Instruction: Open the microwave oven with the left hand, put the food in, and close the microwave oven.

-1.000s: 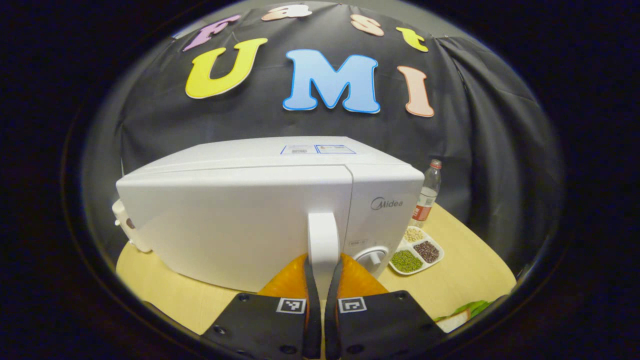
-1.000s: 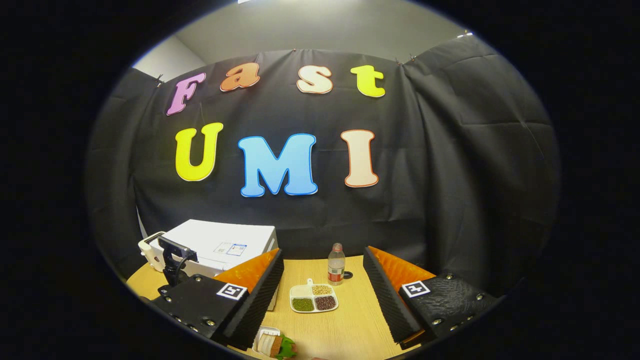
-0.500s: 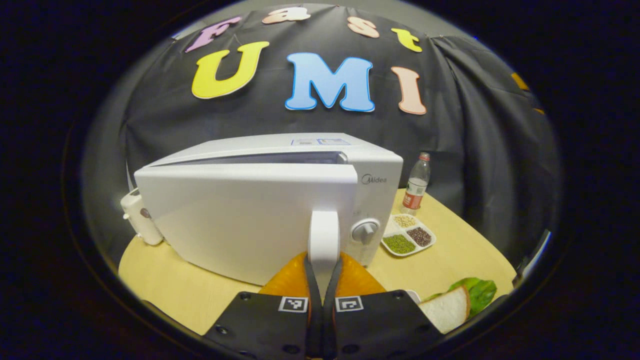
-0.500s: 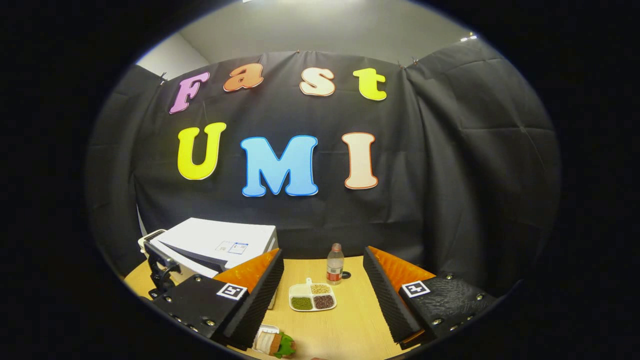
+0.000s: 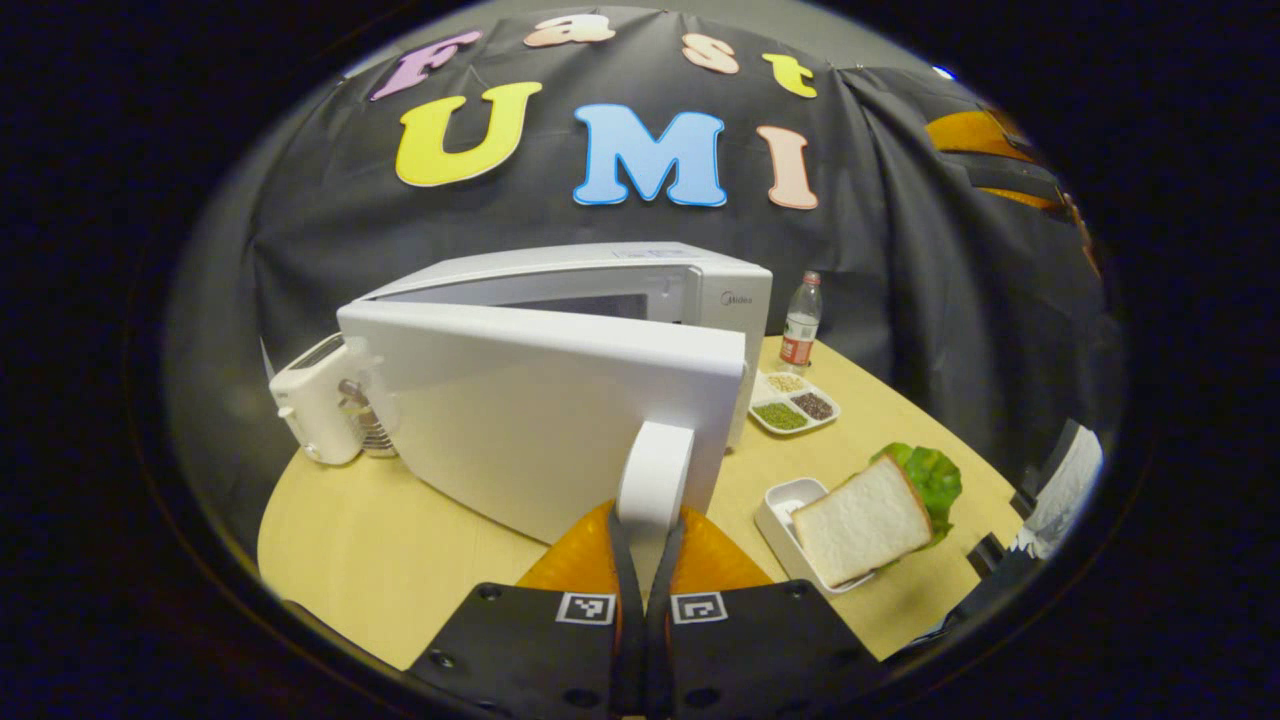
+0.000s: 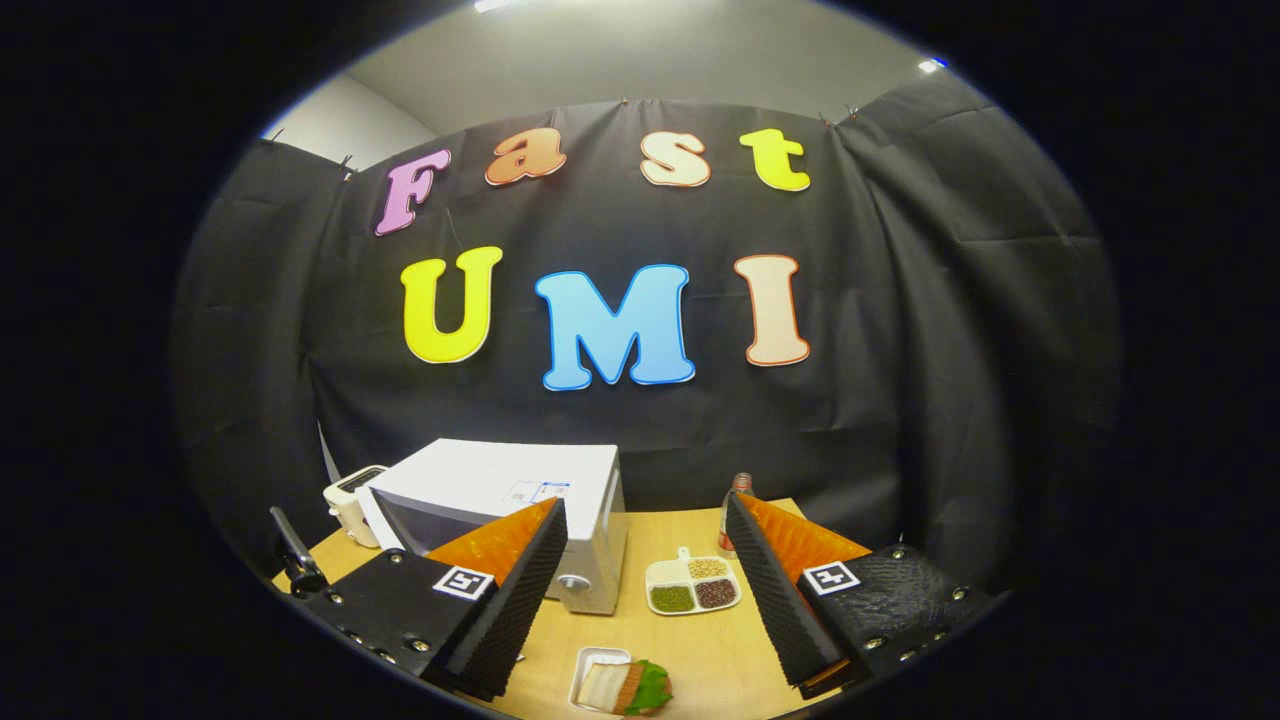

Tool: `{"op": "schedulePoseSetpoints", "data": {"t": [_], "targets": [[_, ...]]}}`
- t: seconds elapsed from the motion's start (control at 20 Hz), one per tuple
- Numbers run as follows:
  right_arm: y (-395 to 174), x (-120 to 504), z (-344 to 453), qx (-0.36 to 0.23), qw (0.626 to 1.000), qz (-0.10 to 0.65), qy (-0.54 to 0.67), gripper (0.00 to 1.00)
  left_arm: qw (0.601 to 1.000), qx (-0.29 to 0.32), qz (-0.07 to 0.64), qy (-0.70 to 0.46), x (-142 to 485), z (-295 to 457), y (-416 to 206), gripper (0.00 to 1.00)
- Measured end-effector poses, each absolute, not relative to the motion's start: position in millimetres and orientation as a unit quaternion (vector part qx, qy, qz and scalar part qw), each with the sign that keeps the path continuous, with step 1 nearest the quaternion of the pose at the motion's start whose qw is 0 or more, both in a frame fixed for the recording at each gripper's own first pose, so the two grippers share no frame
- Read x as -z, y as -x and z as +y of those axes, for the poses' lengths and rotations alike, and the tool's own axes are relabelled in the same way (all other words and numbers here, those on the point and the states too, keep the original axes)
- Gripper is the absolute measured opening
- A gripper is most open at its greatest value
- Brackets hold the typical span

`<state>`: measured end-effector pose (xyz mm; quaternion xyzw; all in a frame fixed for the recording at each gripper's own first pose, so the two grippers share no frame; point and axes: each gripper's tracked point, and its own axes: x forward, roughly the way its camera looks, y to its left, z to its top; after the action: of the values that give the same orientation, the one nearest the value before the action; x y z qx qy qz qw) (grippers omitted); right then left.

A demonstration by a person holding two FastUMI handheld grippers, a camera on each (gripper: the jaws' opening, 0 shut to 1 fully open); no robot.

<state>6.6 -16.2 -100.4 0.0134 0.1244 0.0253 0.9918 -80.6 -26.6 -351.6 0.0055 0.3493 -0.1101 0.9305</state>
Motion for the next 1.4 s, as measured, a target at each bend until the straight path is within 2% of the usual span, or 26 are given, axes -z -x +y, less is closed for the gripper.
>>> {"op": "schedulePoseSetpoints", "data": {"t": [0.45,0.85,1.05,1.25,1.3,1.4], "targets": [[7.5,117.0,39.8,-0.039,0.989,0.141,-0.027,0.96,0.924,0.096,0.369,-0.027,336.7,81.5,158.9,0.07],[12.0,122.3,82.9,-0.060,0.987,0.150,-0.003,0.96,0.927,0.075,0.367,-0.005,330.5,177.4,188.9,0.10],[13.2,122.4,101.5,-0.074,0.985,0.152,0.017,0.96,0.930,0.041,0.366,0.002,332.8,237.0,192.3,0.08],[13.2,127.7,112.9,-0.081,0.983,0.161,0.026,0.96,0.935,0.033,0.351,0.041,334.1,255.3,194.1,0.08],[13.3,129.1,114.5,-0.083,0.983,0.163,0.027,0.96,0.934,0.037,0.352,0.051,333.0,255.0,196.4,0.10],[13.0,136.1,116.7,-0.092,0.980,0.173,0.030,0.96,0.934,0.039,0.348,0.068,337.0,254.9,196.4,0.19]]}}
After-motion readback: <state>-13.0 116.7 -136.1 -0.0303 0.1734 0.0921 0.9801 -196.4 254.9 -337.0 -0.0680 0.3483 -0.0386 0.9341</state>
